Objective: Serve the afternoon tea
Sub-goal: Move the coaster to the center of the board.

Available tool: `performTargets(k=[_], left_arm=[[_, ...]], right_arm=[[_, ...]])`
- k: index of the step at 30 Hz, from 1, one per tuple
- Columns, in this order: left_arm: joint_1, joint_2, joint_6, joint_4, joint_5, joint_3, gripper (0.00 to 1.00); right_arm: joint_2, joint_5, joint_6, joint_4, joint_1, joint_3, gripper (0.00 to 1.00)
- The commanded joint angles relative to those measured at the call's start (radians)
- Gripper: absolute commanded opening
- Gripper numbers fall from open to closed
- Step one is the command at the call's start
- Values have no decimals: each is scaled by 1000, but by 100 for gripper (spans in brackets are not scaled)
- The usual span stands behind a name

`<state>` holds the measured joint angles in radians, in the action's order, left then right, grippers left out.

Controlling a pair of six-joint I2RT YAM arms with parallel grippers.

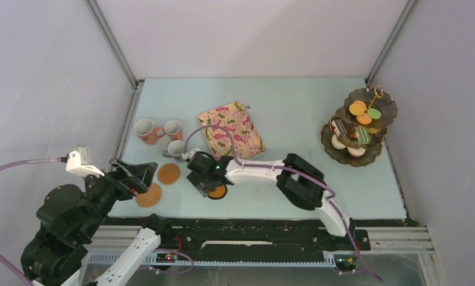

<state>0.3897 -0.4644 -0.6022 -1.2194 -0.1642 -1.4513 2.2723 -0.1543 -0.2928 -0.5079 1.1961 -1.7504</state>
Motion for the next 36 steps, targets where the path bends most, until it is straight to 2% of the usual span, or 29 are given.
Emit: performTargets(k=[1,6,9,13,15,17,20,23,28,33,36], left_arm=[[-6,-5,14,75,39,34,98],[-6,-2,12,123,66,74,98],[-6,0,7,148,82,100,98],[-6,3,-4,175,98,123,98],[-6,0,-7,180,106,125,98],[-5,2,-16,186,111,134,98],[-6,18,-35,207,116,167,98],[-6,33,-61,232,126,189,98],[-6,22,-78,235,155,208,98],[-6,14,-99,237,157,213,98],[-6,13,-106,235,157,209,98]], right_arm=[[-97,-101,-114,-48,-42,309,78],[-268,-228,-161,-63,-133,611,81],[-373,-273,-211,-101,-234,748,83],[-529,-291,-297,-193,-323,784,85],[-612,-321,-338,-292,-298,724,87],[-665,-308,-350,-318,-227,686,87],[-642,-247,-439,-354,-159,678,85],[-568,-281,-542,-434,-133,675,82],[-552,-342,-638,-509,-124,707,74],[-558,-343,-606,-418,-155,758,69],[-516,-354,-573,-386,-228,758,68]])
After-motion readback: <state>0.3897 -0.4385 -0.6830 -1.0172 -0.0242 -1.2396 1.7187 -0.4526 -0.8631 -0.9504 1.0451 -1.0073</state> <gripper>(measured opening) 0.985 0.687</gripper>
